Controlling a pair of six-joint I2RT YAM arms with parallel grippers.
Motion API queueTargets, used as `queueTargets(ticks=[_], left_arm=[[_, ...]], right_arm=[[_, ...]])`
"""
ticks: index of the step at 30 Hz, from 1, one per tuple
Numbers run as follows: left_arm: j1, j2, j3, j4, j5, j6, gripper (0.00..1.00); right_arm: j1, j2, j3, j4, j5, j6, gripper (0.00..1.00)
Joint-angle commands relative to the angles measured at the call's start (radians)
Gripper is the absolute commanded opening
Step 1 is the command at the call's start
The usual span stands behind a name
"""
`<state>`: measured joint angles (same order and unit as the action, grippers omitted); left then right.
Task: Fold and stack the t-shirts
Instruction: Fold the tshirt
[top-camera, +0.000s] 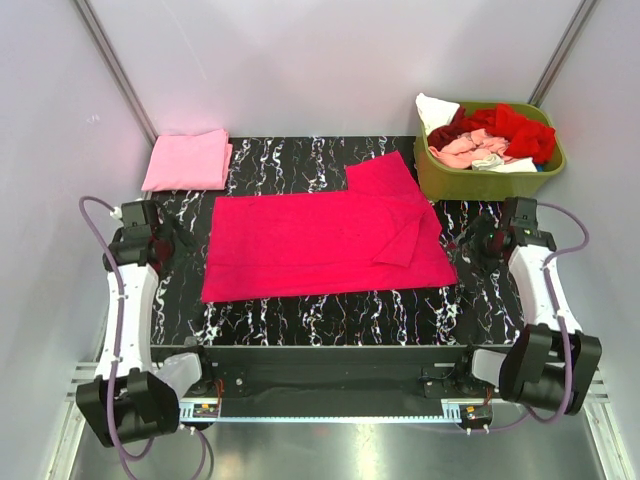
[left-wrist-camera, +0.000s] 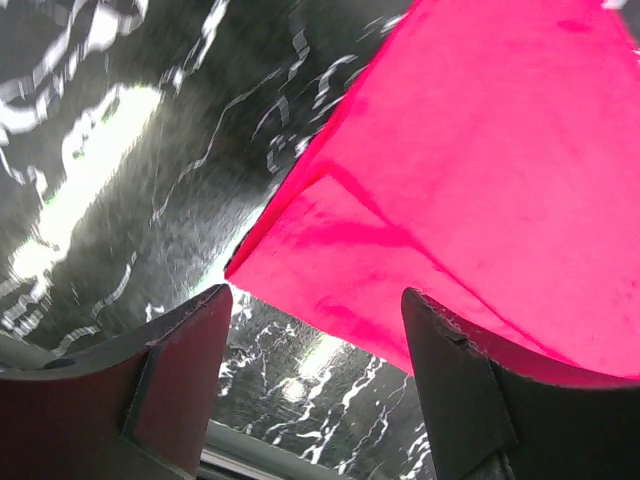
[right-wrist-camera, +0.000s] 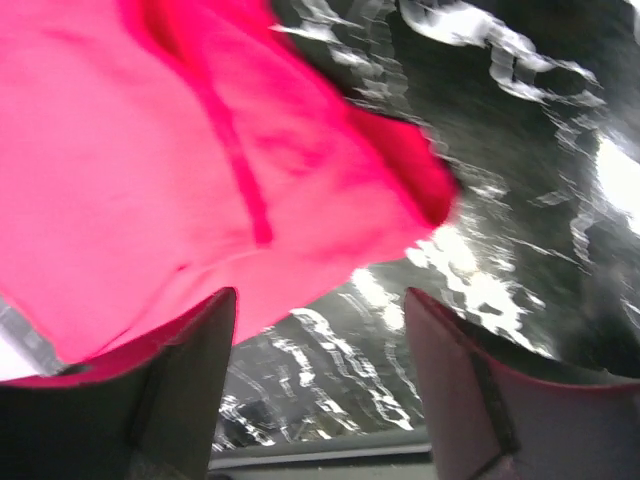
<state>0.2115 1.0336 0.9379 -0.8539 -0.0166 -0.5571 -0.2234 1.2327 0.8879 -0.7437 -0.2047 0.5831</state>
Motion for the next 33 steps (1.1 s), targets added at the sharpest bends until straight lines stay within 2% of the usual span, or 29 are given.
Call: queueTargets(ticks=[1,3,4,6,11,14,22,33], left_arm=[[0.006,-0.033,0.053,-0.076,0.043,0.152,0.73],[0.003,-0.088,0.023,-0.070,0.038,0.148,0.74],[0.003,-0.110,-0.019,-0.054,0.082,0.149,0.74],[0.003,-0.155,-0.054,-0.036,0.102,0.129,0.74],[0.003,-0.181,-0.063,-0.030,0.130,0.132,0.73],[0.003,-0.185,-0.073,-0.002,0.135,0.126,0.73],[0.003,-0.217,-0.074,0.001,0.106,0.114,0.73],[0.003,-0.224,-0.077,0.000,0.101,0.112,0.73]], right_arm=[[0.022,-0.027,0.039,0.053,-0.134,-0.034,0.71],[0.061,0.020,0.054,0.087,-0.154,-0.023,0.66],[0.085,0.040,0.063,0.095,-0.154,-0.020,0.59],[0.151,0.103,0.086,0.124,-0.142,0.003,0.54],[0.259,0.244,0.112,0.188,-0.093,0.035,0.48],[0.285,0.332,0.131,0.210,-0.082,0.040,0.46],[0.328,0.436,0.154,0.244,-0.052,0.040,0.45],[0.352,0.485,0.161,0.260,-0.032,0.055,0.41]])
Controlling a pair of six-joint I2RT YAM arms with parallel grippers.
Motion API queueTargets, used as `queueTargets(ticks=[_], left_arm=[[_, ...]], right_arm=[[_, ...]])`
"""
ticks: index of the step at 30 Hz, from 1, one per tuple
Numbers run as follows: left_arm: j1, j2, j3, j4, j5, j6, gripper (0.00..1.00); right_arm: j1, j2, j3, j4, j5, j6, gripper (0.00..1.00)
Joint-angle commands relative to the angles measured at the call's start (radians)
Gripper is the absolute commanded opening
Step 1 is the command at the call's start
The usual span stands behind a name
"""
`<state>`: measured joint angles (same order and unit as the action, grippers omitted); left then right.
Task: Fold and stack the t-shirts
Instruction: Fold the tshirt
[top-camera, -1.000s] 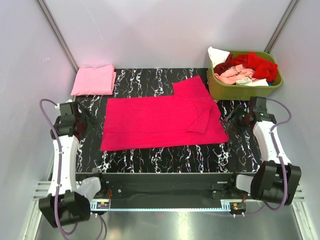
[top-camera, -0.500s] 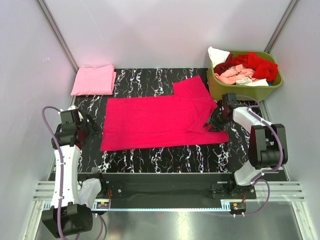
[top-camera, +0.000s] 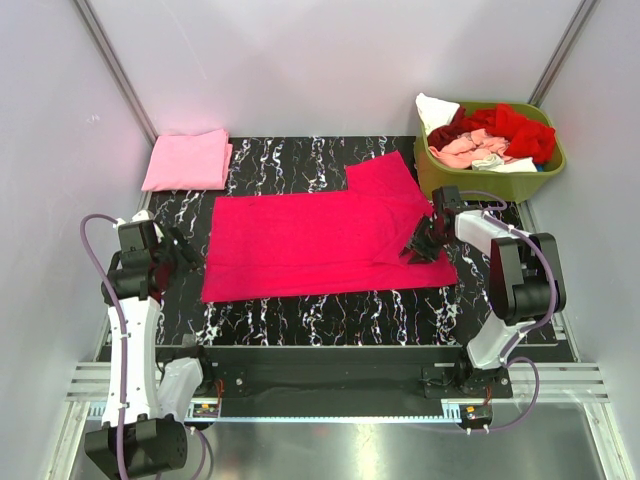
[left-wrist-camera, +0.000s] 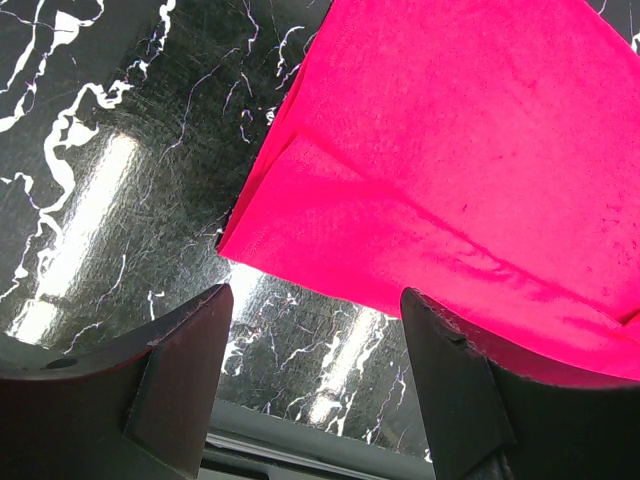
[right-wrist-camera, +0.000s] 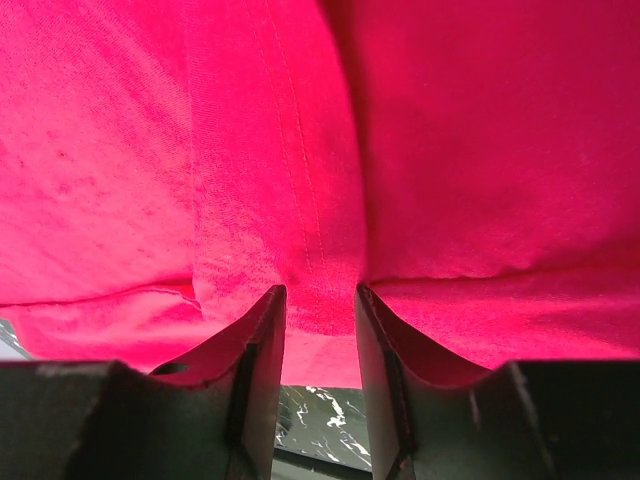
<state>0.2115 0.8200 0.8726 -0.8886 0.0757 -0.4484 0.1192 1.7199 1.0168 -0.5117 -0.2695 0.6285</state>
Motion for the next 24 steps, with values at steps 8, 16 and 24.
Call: queueTargets(ticks=[8,16,24], left_arm=[[0.003,-0.013,-0.011,0.034,0.007,0.002,0.73],[0.003,-0.013,-0.011,0.036,0.004,0.001,0.73],[0.003,-0.016,-0.011,0.036,0.003,-0.001,0.73]], right_arm=[[0.010,-0.065,-0.013,0.019,0.059,0.004,0.42],[0.010,-0.057,-0.043,0.038,0.042,0.008,0.42],[0.010,-0.062,-0.052,0.047,0.036,0.013,0.42]])
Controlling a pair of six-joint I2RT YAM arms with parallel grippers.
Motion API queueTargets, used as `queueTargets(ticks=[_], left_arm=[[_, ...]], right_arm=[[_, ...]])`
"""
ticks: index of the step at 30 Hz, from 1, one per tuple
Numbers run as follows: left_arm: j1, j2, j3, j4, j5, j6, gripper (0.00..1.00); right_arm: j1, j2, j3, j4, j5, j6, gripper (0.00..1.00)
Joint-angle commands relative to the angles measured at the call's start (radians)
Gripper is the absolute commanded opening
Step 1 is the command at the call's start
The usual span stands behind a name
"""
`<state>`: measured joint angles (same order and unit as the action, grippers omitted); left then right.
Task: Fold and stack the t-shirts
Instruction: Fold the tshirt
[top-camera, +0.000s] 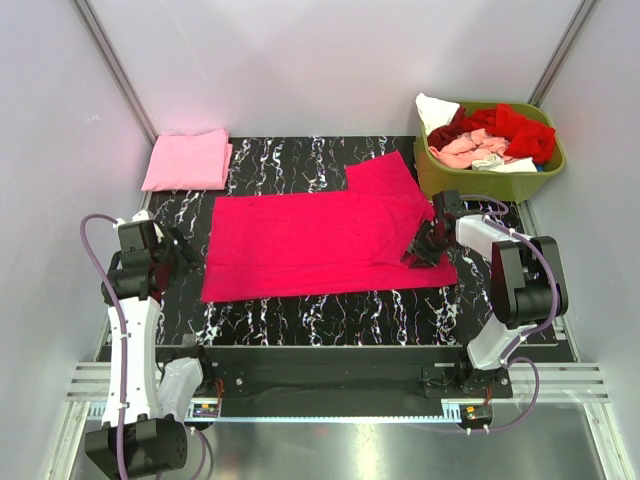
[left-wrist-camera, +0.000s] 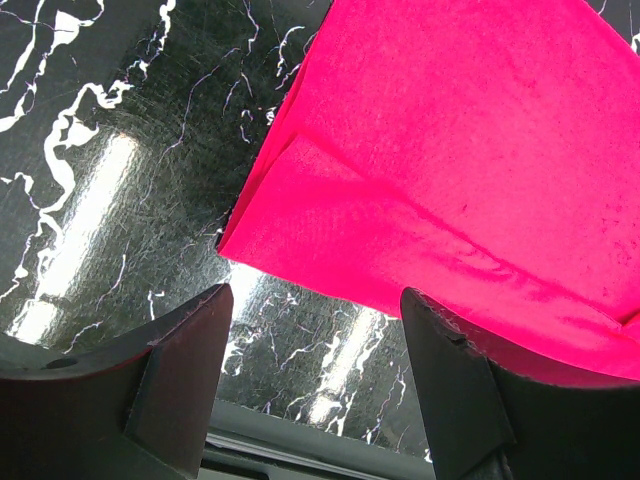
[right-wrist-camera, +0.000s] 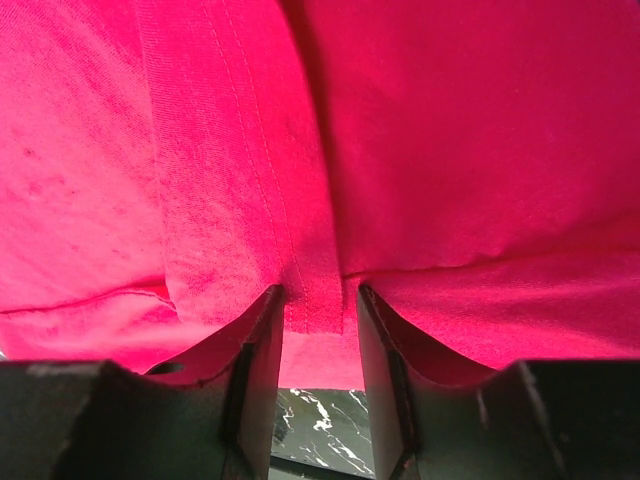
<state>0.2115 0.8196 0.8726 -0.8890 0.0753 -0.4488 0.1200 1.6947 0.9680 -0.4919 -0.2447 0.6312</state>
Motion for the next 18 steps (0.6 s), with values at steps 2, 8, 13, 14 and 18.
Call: queueTargets(ticks=[2,8,13,14,18], left_arm=[[0.005,-0.016,-0.011,0.035,0.001,-0.001,0.73],[0.003,-0.014,-0.011,0.036,0.000,0.001,0.73],[0.003,-0.013,-0.011,0.036,-0.003,-0.002,0.73],[0.003,-0.013,-0.011,0.036,-0.005,-0.001,0.73],[0.003,-0.014,-0.011,0.036,-0.006,-0.004,0.73]], right_arm=[[0.012,-0.033,-0.003,0.030,0.009,0.010,0.40],[0.018,-0.009,0.021,0.044,-0.005,0.013,0.05],[0.030,-0.009,0.081,0.024,-0.004,0.019,0.00],[0.035,-0.003,0.096,0.019,-0.004,0.021,0.00],[0.064,0.052,0.191,-0.019,-0.004,0.019,0.00]])
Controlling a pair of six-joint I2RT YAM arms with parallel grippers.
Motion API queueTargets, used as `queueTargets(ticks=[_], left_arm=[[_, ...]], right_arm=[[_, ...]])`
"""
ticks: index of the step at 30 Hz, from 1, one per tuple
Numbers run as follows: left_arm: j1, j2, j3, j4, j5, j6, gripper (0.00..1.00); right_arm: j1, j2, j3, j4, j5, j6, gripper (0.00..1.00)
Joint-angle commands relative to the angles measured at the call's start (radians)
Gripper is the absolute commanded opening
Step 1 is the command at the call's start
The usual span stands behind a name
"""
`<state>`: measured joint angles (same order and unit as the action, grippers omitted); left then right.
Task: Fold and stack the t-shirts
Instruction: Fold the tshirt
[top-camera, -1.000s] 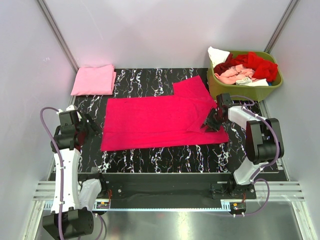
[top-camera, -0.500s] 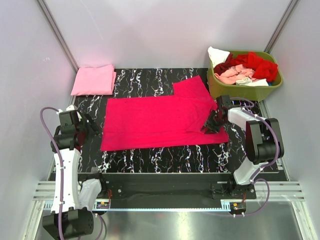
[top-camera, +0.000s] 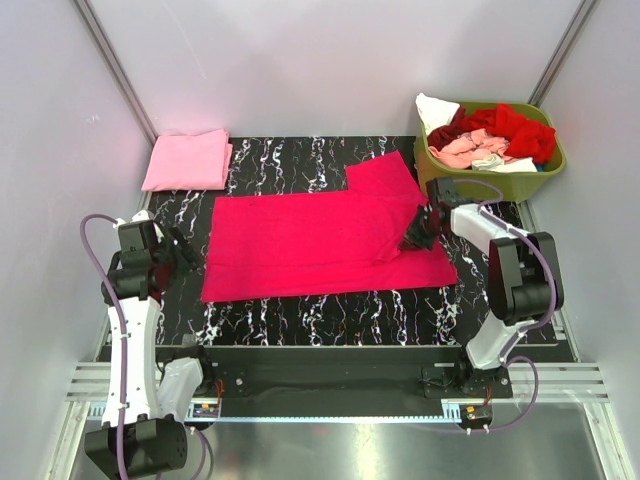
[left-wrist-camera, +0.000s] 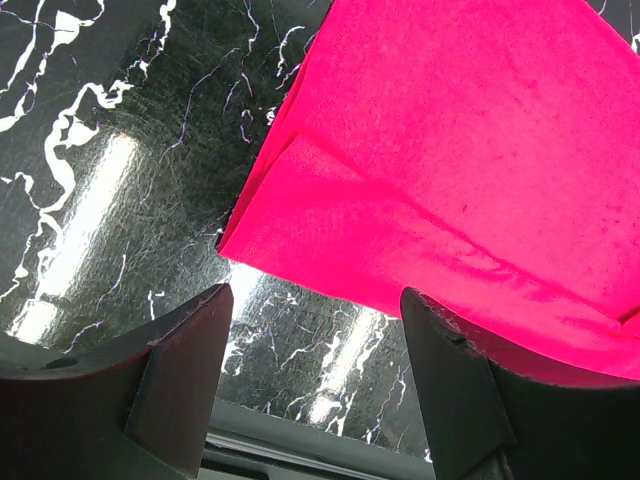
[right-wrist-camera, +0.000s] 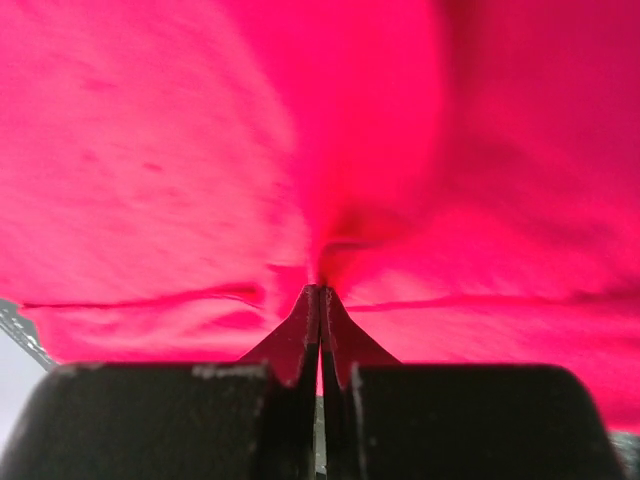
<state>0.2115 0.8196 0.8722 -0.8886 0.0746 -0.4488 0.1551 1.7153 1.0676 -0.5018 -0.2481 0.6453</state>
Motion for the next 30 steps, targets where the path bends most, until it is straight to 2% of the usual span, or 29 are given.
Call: queueTargets(ticks=[1,10,12,14,15,21,25,27,30], left_arm=[[0.003,-0.013,-0.010,0.036,-0.006,-0.004,0.73],[0.005,-0.004,-0.012,0.034,-0.001,-0.002,0.73],[0.003,0.000,-0.012,0.036,0.001,-0.002,0.73],[0.003,0.000,-0.012,0.036,-0.002,-0.002,0.73],[0.003,0.000,-0.012,0.036,-0.001,-0.002,0.73],[0.003,0.000,-0.012,0.034,-0.004,-0.004,0.73],[0.003,-0.002,-0.010,0.033,-0.006,-0.004,0.73],[0.003,-0.004,-0.010,0.033,-0.006,-0.002,0.73],[0.003,0.001,-0.012,0.034,-0.007,-0.004,0.73]], right_arm=[[0.046,0.046,0.132,-0.015,0.003,0.004,0.00],[0.115,0.237,0.372,-0.069,0.009,-0.002,0.02],[0.126,0.288,0.414,-0.093,0.003,-0.012,0.36],[0.130,0.319,0.478,-0.118,0.006,-0.027,0.56],[0.130,0.342,0.495,-0.130,0.004,-0.033,0.59],[0.130,0.376,0.653,-0.201,0.041,-0.099,0.67],[0.130,0.351,0.704,-0.208,0.034,-0.121,0.74],[0.130,0.345,0.733,-0.214,-0.009,-0.125,0.76],[0.130,0.313,0.724,-0.244,0.016,-0.147,0.77]])
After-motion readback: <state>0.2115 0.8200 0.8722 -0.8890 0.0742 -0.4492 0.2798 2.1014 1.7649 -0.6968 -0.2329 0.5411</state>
